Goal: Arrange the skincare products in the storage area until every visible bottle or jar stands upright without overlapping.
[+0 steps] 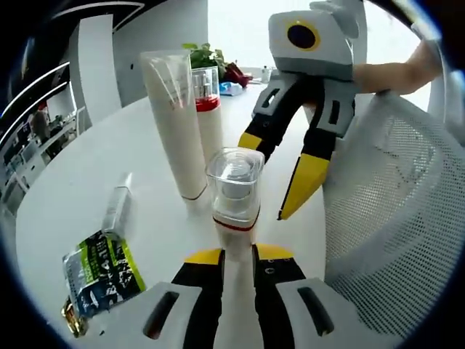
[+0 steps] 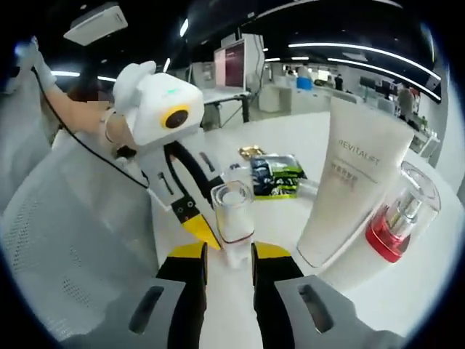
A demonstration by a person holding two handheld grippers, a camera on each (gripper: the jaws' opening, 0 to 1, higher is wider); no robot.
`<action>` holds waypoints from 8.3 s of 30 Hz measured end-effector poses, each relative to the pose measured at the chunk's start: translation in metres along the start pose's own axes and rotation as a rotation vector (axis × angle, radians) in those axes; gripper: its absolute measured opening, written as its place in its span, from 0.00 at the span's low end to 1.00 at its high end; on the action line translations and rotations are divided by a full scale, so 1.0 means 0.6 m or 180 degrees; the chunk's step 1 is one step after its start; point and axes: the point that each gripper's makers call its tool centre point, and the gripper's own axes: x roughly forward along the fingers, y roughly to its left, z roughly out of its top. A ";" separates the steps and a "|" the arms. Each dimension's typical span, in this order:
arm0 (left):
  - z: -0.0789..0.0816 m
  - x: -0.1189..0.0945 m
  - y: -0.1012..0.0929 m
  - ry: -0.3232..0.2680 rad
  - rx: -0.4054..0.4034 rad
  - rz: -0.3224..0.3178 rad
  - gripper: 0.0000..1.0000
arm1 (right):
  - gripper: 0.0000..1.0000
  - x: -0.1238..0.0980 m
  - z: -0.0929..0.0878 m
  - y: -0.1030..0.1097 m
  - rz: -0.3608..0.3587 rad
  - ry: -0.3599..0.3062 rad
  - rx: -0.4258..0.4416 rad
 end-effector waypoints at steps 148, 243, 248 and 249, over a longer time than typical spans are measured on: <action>-0.005 0.102 0.300 0.0585 -0.0390 0.0667 0.34 | 0.85 -0.104 0.018 -0.042 -0.1067 -0.0239 0.1177; 0.017 -0.117 0.136 -0.0667 -0.1874 0.0265 0.16 | 0.42 -0.122 0.091 -0.020 -0.0826 -0.0958 0.0965; 0.031 -0.132 0.111 -0.0810 -0.1901 0.0144 0.16 | 0.38 -0.107 0.093 -0.003 -0.0633 -0.0918 0.0961; 0.033 -0.134 0.106 -0.0838 -0.1907 0.0116 0.16 | 0.39 -0.106 0.094 -0.001 -0.0596 -0.0936 0.1000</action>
